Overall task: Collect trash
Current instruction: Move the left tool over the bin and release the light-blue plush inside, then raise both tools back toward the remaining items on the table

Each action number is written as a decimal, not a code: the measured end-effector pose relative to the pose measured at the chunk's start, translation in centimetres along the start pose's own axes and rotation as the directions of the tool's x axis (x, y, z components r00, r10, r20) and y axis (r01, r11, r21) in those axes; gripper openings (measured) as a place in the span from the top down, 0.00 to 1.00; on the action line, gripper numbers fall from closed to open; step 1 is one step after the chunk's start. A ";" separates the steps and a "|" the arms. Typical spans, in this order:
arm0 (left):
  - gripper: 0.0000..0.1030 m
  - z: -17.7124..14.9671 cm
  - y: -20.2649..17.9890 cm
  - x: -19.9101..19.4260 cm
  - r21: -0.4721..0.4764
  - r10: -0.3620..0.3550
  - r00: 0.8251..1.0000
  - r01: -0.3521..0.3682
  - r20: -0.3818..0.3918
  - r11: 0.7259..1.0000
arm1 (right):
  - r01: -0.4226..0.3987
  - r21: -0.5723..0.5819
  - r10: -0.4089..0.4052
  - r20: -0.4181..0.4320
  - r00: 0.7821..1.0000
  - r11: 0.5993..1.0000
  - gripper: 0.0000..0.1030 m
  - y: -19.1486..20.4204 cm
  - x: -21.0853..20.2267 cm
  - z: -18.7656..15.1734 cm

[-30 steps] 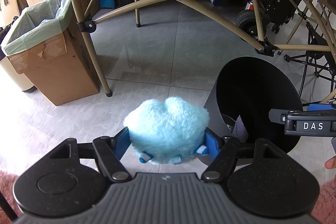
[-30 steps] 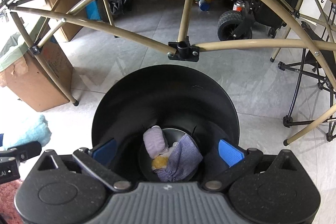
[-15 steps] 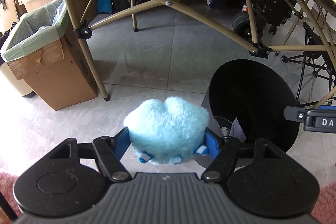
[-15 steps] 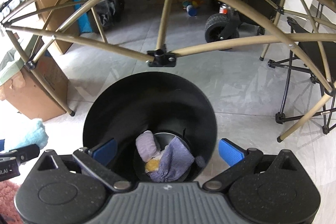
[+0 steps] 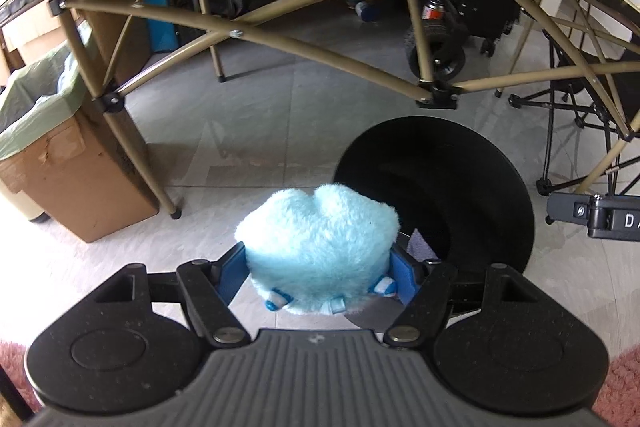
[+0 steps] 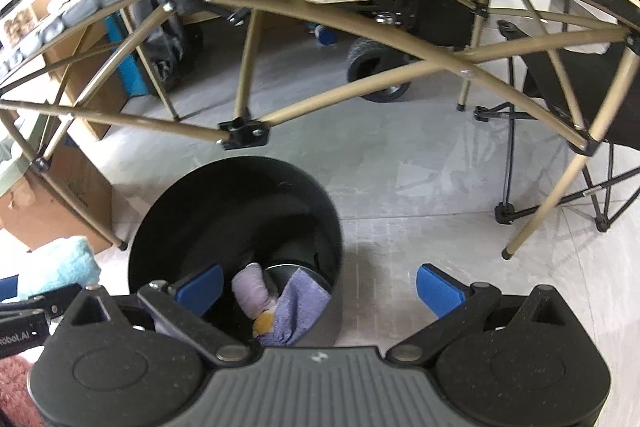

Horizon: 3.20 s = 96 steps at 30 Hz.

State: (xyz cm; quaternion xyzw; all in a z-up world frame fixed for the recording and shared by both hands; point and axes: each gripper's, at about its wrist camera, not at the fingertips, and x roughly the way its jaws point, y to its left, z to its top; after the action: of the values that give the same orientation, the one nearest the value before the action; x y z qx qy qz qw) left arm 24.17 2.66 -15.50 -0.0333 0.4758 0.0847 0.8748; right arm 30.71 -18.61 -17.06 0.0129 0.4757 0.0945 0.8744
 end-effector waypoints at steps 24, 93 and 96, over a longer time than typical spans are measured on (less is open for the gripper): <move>0.30 1.1 -6.9 2.6 0.098 -0.054 0.995 0.063 -0.089 0.993 | 0.029 0.198 -0.039 0.045 0.998 0.980 0.00 -7.7 -1.6 -0.9; 0.00 3.8 -9.1 3.7 0.060 -0.090 0.994 0.094 -0.060 0.994 | 0.018 0.343 -0.042 0.063 0.997 0.939 0.00 -9.6 -2.1 -1.1; 0.00 3.8 -8.7 2.7 0.064 -0.092 0.996 0.093 -0.013 0.994 | 0.012 0.336 -0.038 0.070 0.997 0.942 0.00 -9.4 -2.3 -0.9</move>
State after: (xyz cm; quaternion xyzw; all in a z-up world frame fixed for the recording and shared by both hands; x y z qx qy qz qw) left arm 30.30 -5.01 -15.93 -0.0276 0.4804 0.0284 0.8761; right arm 30.15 -28.34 -16.70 0.1588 0.4517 0.0005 0.8779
